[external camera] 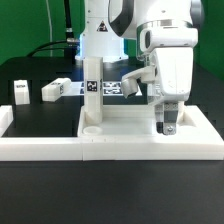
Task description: Assemble desk
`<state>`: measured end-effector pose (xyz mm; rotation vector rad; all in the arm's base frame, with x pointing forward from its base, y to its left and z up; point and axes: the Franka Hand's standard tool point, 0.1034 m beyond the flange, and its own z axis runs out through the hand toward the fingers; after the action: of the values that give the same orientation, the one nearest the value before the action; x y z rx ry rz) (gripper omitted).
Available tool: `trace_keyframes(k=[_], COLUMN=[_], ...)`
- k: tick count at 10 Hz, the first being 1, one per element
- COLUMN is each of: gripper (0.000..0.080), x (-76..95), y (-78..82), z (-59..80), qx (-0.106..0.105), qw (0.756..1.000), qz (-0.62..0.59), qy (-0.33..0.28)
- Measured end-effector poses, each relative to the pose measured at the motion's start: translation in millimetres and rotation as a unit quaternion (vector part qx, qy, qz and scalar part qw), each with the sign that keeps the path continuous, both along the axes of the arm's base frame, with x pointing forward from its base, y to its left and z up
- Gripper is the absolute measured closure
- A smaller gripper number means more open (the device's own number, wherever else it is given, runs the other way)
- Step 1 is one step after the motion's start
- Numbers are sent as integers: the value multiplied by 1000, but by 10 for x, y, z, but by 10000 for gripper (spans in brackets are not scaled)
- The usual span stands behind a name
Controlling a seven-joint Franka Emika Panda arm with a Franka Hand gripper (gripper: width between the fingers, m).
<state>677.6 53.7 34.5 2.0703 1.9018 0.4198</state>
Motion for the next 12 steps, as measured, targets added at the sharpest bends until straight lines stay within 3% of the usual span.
trace_keyframes(k=[4,8,10,12], gripper=[150,150,150,150], x=[16,-99,-70,-71], y=[-59,-650,-650,-647], z=[54,1032,1067,1063], qx=[-5,-24,-18,16], qw=[1000,999,999,992], qz=[4,-34,-48,-124], qy=[0,7,4,0])
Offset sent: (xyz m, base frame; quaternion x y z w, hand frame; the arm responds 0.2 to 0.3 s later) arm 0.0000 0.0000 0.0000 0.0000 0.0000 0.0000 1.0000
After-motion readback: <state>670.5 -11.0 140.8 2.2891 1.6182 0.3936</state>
